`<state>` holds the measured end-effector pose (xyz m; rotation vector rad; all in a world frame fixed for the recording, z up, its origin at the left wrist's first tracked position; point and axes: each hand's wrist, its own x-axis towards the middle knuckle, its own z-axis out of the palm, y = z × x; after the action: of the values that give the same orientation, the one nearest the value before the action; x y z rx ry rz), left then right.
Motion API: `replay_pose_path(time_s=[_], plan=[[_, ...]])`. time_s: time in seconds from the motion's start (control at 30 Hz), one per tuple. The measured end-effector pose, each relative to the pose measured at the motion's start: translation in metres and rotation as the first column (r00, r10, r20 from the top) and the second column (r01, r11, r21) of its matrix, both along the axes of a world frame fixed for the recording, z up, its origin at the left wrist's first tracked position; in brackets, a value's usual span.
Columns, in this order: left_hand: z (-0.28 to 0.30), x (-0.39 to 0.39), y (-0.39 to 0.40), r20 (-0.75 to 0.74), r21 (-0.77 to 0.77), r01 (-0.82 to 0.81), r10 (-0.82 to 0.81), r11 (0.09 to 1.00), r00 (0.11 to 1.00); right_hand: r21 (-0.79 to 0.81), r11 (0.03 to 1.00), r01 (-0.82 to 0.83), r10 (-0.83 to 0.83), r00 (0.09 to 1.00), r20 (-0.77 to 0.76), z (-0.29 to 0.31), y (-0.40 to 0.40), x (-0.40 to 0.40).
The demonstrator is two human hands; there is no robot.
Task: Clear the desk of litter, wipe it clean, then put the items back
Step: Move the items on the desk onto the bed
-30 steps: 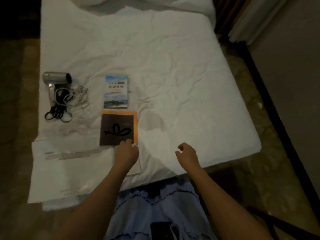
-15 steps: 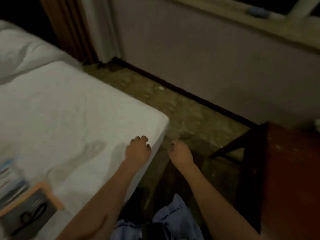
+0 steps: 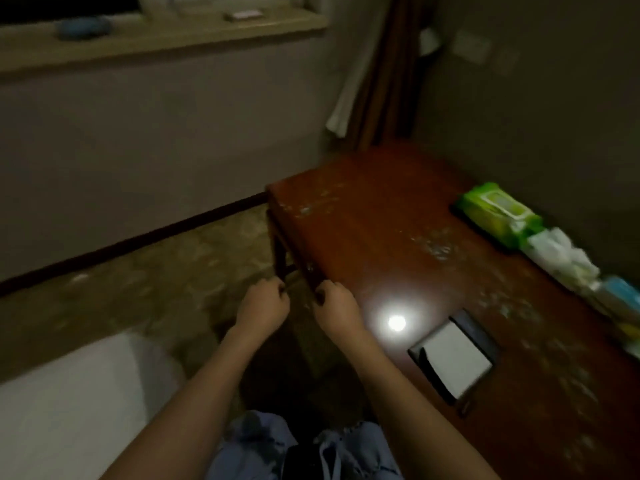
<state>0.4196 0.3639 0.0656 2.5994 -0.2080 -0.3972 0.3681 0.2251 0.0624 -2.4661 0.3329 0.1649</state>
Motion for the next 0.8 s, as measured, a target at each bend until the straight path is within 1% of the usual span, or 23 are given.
replay_pose_path(time_s=[0.1,0.2,0.3,0.4,0.5,0.7,0.8], plan=[[0.0,0.004,-0.05,-0.012,0.022,0.218,-0.218,0.976,0.976,0.027,0.975,0.221,-0.221,0.975,-0.02,-0.002,-0.035,-0.017],[-0.004,0.005,-0.09,-0.023,0.026,0.402,-0.402,0.915,0.915,0.036,0.901,0.432,-0.429,0.901,-0.061,-0.006,-0.057,-0.036],[-0.012,0.002,-0.123,-0.04,0.009,0.523,-0.522,0.853,0.852,0.033,0.821,0.57,-0.564,0.819,-0.103,-0.017,-0.071,-0.064],[-0.022,-0.015,-0.153,-0.096,-0.012,0.605,-0.603,0.796,0.792,0.044,0.742,0.669,-0.657,0.739,-0.151,-0.029,-0.083,-0.095],[-0.032,-0.035,-0.187,-0.143,-0.035,0.67,-0.668,0.741,0.731,0.053,0.642,0.765,-0.743,0.638,-0.202,-0.038,-0.105,-0.124],[-0.051,-0.068,-0.25,-0.228,-0.058,0.703,-0.695,0.709,0.682,0.052,0.467,0.883,-0.824,0.456,-0.338,-0.056,-0.165,-0.167],[-0.062,-0.084,-0.272,-0.248,-0.067,0.719,-0.71,0.692,0.659,0.006,0.437,0.9,-0.827,0.404,-0.39,-0.066,-0.189,-0.178]])
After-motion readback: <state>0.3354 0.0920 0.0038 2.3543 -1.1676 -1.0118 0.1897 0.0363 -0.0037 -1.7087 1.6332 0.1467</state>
